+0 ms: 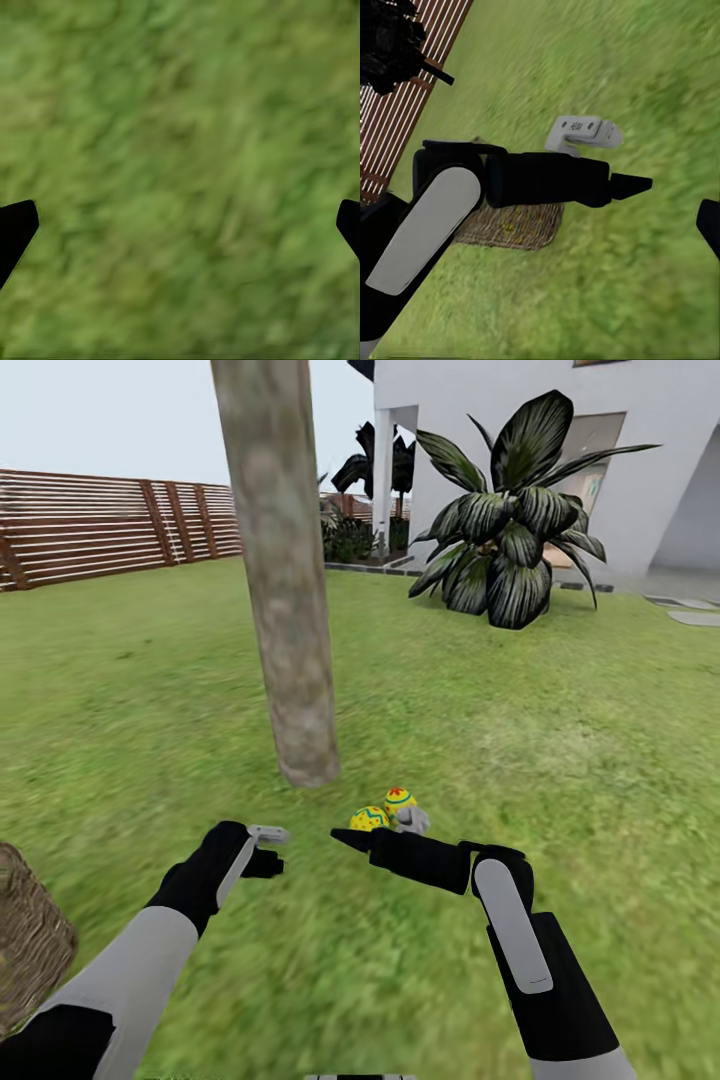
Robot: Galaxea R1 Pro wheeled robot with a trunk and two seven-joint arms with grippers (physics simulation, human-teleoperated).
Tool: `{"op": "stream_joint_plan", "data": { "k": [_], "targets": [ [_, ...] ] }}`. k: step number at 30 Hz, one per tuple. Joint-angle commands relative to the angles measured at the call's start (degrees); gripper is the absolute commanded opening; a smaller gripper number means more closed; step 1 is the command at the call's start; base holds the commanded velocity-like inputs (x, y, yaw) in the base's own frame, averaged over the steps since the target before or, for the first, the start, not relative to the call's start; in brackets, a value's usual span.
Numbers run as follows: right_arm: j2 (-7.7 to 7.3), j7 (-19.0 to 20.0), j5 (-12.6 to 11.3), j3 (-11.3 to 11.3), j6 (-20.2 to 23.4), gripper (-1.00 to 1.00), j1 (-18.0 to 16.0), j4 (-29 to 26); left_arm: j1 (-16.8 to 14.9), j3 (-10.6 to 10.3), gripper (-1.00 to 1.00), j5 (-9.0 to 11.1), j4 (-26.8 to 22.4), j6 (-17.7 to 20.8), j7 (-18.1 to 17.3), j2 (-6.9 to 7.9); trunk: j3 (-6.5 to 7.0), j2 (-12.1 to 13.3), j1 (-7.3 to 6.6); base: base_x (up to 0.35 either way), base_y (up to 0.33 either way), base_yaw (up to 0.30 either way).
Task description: Take the three Easter eggs out of the wicker basket on the lawn in the garden, then place them on the lawn next to a single tree (choose any tree) so that all three eggs are next to the same tree and none are left in the basket.
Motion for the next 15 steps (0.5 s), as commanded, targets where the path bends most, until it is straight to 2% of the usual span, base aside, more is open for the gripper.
{"op": "stream_joint_plan", "data": {
  "k": [1,15],
  "targets": [
    [0.02,0.6,0.7,-0.1,0.2,1.00,0.0,0.0,0.0,-0.2,1.00,0.5,0.0,0.2,0.4,-0.03,0.20,0.0,-0.03,-0.029,0.000,0.271],
    [0.02,0.6,0.6,0.0,0.2,1.00,0.0,0.0,0.0,-0.2,1.00,0.5,0.0,0.2,0.4,0.08,3.62,0.2,-0.39,-0.009,0.000,0.278]
  ]
}}
